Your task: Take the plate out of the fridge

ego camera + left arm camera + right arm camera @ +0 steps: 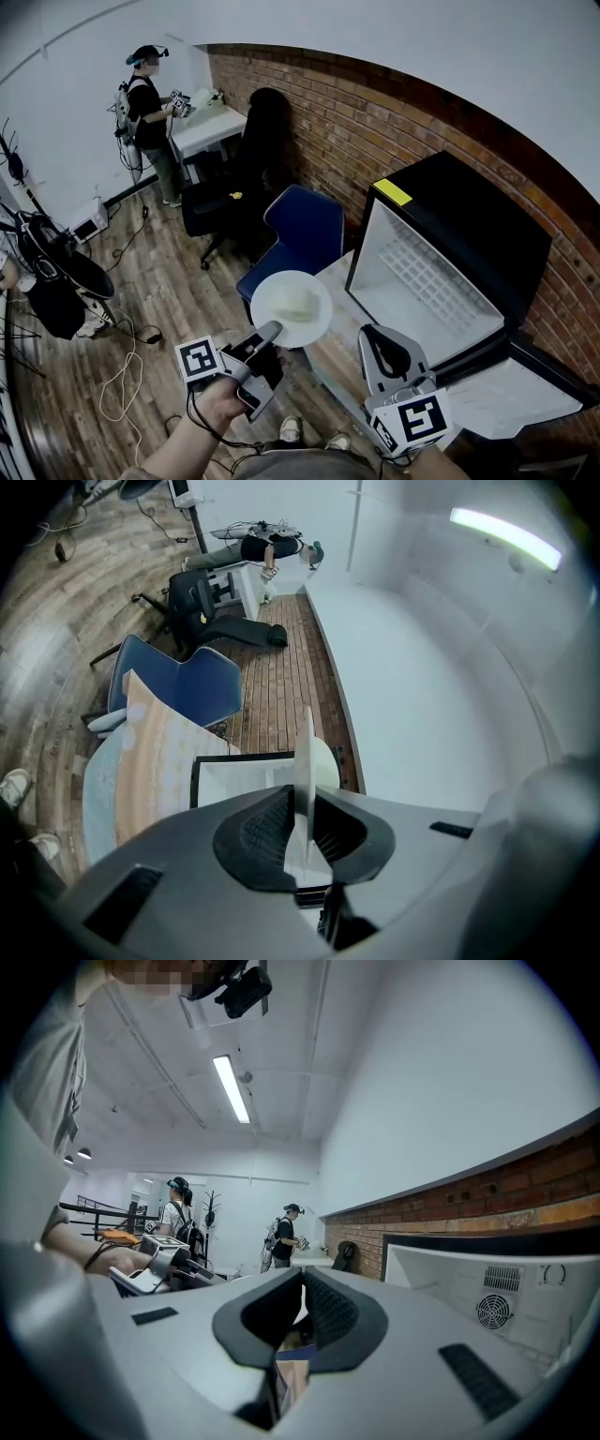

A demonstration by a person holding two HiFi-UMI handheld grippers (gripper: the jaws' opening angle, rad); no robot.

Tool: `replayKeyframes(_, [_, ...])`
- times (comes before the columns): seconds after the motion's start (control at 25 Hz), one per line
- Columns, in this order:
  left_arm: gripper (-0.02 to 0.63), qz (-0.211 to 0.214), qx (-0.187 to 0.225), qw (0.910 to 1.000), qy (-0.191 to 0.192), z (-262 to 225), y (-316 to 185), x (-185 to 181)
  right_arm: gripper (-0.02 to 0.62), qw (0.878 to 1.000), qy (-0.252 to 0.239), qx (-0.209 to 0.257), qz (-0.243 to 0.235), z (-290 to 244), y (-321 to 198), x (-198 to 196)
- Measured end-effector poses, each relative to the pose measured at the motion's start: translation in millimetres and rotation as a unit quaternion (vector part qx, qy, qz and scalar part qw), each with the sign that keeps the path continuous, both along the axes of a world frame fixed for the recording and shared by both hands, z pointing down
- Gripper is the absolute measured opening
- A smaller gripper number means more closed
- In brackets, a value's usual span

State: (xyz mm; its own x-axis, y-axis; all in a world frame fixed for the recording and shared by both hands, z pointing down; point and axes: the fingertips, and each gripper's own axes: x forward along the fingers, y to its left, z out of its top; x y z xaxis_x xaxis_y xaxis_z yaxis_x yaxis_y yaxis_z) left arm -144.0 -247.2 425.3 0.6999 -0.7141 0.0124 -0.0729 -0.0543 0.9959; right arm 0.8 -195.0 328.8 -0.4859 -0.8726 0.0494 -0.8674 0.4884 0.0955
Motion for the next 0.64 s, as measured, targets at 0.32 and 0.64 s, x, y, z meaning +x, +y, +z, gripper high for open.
replayKeyframes(0.32, [0.041, 0.006, 0.001, 1.0000, -0.001, -0.3, -0.2, 4.7, 0.032, 1.000, 0.001, 0.002, 0.004, -0.9, 2.1, 5.0])
replayKeyframes(0.64, [0.041, 0.003, 0.001, 1.0000, 0.001, -2.9, -2.0, 5.5, 0.032, 1.000, -0.001, 0.005, 0.007, -3.4, 2.6, 9.1])
